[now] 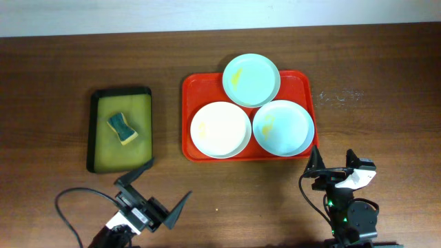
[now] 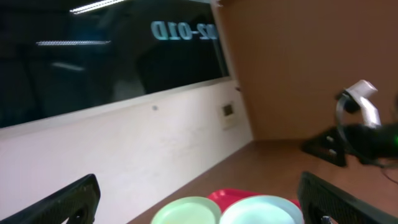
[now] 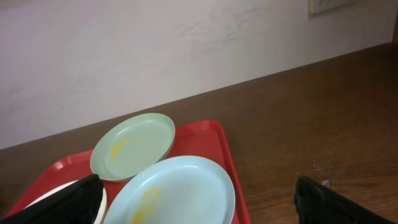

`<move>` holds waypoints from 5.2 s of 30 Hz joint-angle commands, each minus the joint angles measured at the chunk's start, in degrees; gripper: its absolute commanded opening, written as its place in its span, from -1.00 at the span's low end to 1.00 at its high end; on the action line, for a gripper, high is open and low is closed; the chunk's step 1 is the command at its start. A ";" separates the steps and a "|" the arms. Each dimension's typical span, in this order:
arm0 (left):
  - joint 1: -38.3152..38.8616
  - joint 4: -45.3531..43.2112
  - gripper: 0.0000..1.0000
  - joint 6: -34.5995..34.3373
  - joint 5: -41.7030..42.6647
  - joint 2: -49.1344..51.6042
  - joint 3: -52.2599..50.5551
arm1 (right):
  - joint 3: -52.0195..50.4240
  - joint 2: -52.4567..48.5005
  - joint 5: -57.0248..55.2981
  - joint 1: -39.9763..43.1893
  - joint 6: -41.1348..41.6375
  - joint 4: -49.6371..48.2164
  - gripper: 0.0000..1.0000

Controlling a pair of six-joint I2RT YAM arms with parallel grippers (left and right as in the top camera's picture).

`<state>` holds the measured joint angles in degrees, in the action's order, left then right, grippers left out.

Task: Clean dirty plates on tray and stack at the side
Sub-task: 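Reach the left gripper into the water tray and grasp the sponge, then carry the sponge with the left gripper onto the white plate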

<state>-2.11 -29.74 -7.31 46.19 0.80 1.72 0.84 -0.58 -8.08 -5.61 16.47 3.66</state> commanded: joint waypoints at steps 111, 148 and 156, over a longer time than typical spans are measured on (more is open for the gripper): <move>6.21 73.61 -1.00 -14.05 -30.51 83.56 69.44 | -0.52 -0.07 -0.09 0.44 -0.09 0.15 0.97; 34.58 54.34 0.48 -23.21 -51.84 93.64 67.45 | -0.52 -0.07 -0.09 0.44 -0.09 0.15 0.97; 34.14 63.19 0.52 -22.84 -64.96 84.15 67.43 | -0.52 -0.07 -0.09 0.44 -0.09 0.15 0.97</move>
<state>32.67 31.55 -30.87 -12.75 84.97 68.73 0.84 -0.82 -8.08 -5.58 16.51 3.70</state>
